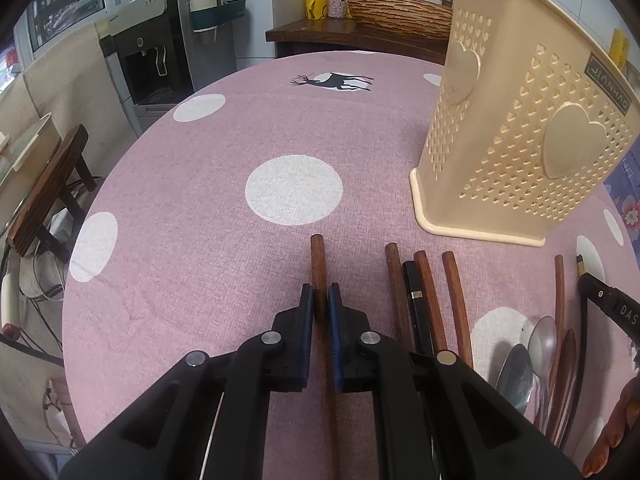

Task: Organize utensils
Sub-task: 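Drop brown chopstick into beige holder with left tool while right tool drops black chopstick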

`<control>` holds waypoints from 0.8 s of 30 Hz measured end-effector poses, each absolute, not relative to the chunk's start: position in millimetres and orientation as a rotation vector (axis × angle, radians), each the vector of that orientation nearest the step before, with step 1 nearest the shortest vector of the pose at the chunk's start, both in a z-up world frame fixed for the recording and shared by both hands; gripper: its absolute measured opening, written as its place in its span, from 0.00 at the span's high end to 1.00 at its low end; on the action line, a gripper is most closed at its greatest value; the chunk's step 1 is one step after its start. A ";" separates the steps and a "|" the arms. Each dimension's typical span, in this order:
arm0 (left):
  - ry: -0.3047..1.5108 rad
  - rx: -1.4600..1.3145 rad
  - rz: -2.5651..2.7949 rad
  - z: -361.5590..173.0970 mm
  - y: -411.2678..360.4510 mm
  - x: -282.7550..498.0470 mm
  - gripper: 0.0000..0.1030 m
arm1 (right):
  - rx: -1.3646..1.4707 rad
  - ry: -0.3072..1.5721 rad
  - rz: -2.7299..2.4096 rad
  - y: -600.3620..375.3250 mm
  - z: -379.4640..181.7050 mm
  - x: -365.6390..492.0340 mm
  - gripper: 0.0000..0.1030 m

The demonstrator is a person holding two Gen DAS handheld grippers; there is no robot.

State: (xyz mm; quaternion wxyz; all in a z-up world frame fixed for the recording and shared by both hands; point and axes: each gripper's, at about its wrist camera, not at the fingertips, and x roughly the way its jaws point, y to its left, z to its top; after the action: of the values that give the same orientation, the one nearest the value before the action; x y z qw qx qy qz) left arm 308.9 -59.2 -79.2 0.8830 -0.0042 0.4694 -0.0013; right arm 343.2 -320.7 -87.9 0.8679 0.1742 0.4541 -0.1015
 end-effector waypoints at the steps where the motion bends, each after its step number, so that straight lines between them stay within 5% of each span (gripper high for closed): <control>1: 0.979 -0.016 -0.006 -79.0 -58.2 309.6 0.91 | 0.390 0.950 -0.201 -324.0 -88.1 342.9 0.91; 9: 0.912 -0.090 -0.078 -51.3 -46.3 301.9 0.92 | 0.452 0.853 -0.119 -335.9 -60.1 327.1 0.92; 24: 0.602 -0.102 -0.146 72.4 -19.5 256.4 0.92 | 0.351 0.544 0.014 -345.1 78.9 248.3 0.93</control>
State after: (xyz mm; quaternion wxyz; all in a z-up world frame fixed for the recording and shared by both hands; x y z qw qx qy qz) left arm 256.4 -19.5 72.4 0.9511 -0.0500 0.2961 -0.0719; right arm 248.3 -345.1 78.9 0.9480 0.1727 0.2671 0.0069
